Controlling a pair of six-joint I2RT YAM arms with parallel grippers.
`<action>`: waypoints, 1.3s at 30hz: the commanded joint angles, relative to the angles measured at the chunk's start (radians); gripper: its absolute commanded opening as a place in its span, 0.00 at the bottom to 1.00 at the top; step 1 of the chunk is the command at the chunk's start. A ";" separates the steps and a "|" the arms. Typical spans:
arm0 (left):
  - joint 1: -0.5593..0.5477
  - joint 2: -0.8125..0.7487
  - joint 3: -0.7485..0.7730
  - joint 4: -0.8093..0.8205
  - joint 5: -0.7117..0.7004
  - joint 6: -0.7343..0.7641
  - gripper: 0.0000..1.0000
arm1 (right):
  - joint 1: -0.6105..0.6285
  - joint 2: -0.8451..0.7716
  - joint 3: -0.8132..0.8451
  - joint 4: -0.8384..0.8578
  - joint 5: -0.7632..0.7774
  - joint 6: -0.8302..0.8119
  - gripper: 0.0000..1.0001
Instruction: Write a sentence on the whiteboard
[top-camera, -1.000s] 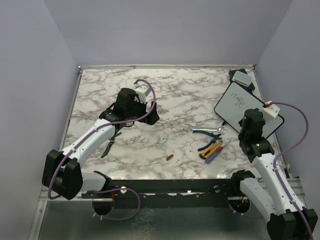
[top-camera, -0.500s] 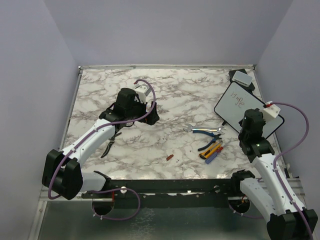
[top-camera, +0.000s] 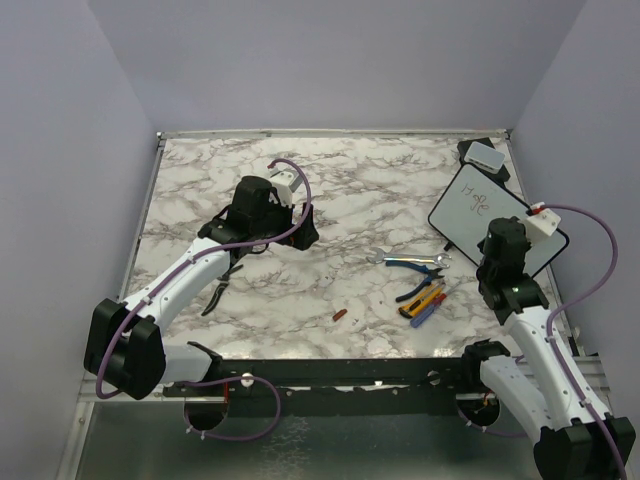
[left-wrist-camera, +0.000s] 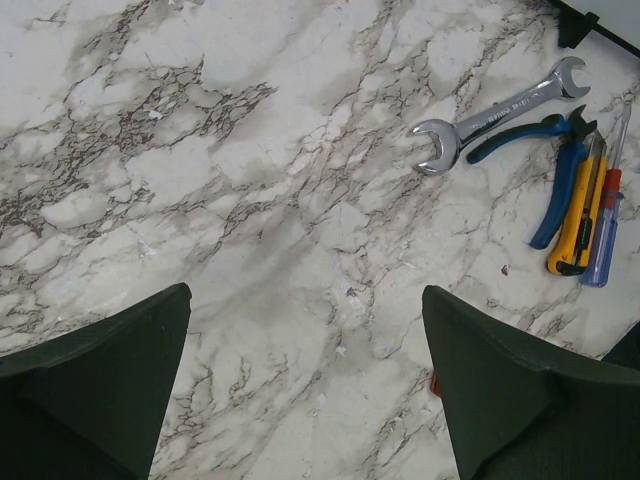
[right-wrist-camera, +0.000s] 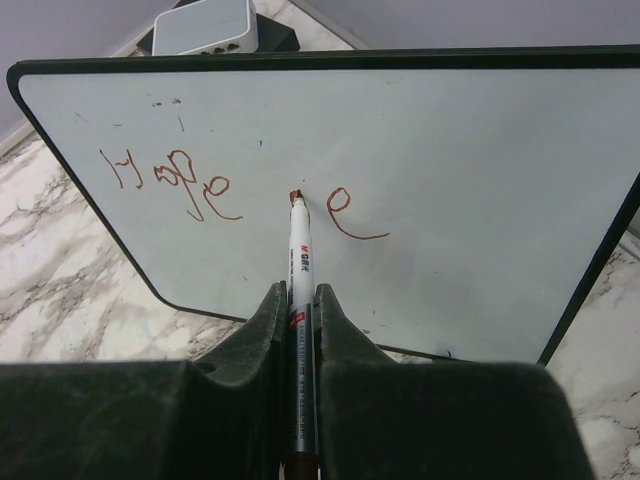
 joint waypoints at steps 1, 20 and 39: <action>-0.003 -0.031 -0.012 0.012 0.011 0.013 0.99 | -0.008 0.004 -0.004 -0.030 0.029 0.015 0.00; -0.003 -0.038 -0.012 0.012 0.008 0.012 0.99 | -0.008 -0.100 0.061 -0.160 -0.014 0.052 0.00; -0.002 -0.043 -0.015 0.012 -0.032 0.012 0.99 | -0.009 -0.122 0.056 -0.188 0.080 0.091 0.00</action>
